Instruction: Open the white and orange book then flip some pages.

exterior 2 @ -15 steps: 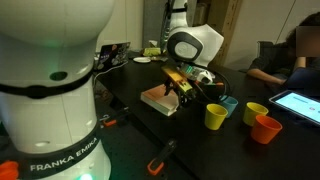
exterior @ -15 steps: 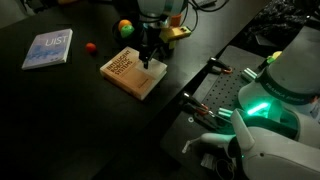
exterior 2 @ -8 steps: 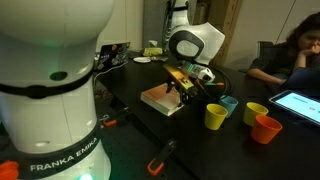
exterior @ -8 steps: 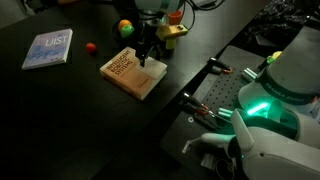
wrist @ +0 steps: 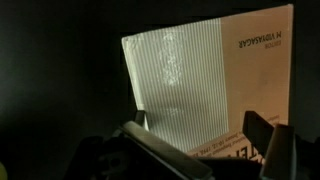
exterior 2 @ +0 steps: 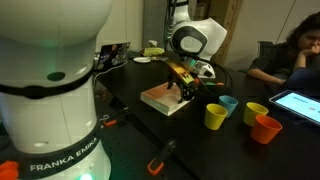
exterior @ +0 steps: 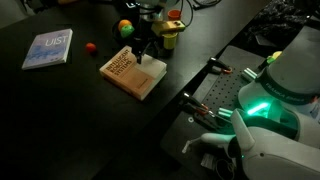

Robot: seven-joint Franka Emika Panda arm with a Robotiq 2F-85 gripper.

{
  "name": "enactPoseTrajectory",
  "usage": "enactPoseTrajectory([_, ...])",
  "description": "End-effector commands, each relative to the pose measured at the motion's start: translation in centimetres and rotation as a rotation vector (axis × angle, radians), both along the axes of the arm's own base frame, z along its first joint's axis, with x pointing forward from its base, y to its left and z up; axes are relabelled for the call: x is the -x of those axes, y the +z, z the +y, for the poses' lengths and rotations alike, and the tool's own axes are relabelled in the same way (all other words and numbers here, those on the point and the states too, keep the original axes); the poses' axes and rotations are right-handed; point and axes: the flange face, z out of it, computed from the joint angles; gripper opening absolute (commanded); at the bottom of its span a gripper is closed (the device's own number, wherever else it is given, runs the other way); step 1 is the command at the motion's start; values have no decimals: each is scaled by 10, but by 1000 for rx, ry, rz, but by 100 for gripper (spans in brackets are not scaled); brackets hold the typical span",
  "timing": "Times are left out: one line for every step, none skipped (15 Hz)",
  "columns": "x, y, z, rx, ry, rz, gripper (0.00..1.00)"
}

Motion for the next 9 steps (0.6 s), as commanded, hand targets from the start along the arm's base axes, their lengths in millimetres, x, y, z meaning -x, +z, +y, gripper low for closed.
enactPoseTrajectory([-5,18,5,-48,-33,23,100])
enactPoseTrajectory([-6,21,6,-55,-36,24,100])
enactPoseTrajectory([-8,26,6,-57,-34,20,100])
enactPoseTrajectory([-11,31,7,-62,-36,15,100])
enactPoseTrajectory([-13,36,8,-69,-37,11,100])
enactPoseTrajectory([-15,41,10,-73,-37,5,100])
enactPoseTrajectory([-17,47,12,-79,-37,0,100])
enactPoseTrajectory([-19,53,16,-85,-30,-6,100])
enactPoseTrajectory([-21,59,21,-92,-22,-10,100])
